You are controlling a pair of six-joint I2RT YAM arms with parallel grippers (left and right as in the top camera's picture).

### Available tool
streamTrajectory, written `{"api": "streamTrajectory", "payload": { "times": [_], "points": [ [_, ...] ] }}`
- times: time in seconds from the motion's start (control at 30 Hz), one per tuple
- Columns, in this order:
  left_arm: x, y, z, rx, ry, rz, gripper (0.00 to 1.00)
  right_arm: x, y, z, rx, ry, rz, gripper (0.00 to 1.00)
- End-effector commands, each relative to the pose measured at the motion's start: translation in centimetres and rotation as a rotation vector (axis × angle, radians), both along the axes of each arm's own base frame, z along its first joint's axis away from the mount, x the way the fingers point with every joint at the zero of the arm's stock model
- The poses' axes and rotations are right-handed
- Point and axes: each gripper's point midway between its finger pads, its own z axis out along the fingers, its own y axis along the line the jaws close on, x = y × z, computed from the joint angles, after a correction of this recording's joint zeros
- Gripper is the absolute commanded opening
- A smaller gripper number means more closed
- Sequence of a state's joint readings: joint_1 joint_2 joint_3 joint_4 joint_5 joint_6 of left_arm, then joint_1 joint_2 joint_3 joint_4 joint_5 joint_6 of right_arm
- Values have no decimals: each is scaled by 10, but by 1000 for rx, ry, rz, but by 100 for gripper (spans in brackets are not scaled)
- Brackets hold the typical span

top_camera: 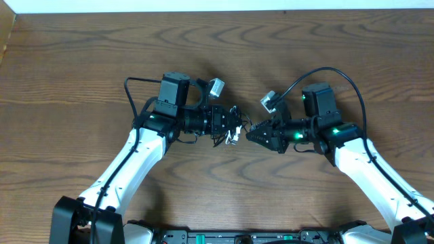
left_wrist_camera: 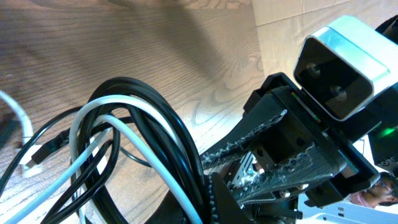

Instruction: Untangle cables

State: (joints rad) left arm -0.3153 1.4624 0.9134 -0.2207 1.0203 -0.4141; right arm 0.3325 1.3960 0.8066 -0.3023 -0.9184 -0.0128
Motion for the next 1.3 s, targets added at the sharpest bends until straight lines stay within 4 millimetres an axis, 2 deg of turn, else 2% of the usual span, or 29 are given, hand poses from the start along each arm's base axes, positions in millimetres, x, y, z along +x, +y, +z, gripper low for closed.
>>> {"api": "streamTrajectory", "payload": {
  "times": [0.0,0.17,0.3,0.43,0.47,0.57,0.67,0.9,1.27],
  "points": [
    [0,-2,14,-27,-43,-23,7,3,0,-3,-36,-45,-1,24],
    [-1,-1,13,-22,-38,-20,8,20,-14,-18,-139,-14,-142,29],
    [0,0,10,-7,-55,-20,7,36,-34,-35,-257,24,-301,31],
    [-1,1,6,1,-60,-23,11,37,-41,-40,-290,43,-339,32],
    [-1,2,3,14,-61,-19,15,37,-41,-40,-291,44,-339,32],
    [3,11,-14,104,-55,26,51,36,-41,-41,-293,46,-339,32],
    [5,25,-34,222,-53,70,63,36,-41,-41,-293,47,-339,32],
    [11,53,-62,425,-57,143,64,36,-41,-41,-293,46,-339,32],
    [12,54,-63,434,-58,149,64,33,-45,-46,-321,65,-349,33]
  ]
}}
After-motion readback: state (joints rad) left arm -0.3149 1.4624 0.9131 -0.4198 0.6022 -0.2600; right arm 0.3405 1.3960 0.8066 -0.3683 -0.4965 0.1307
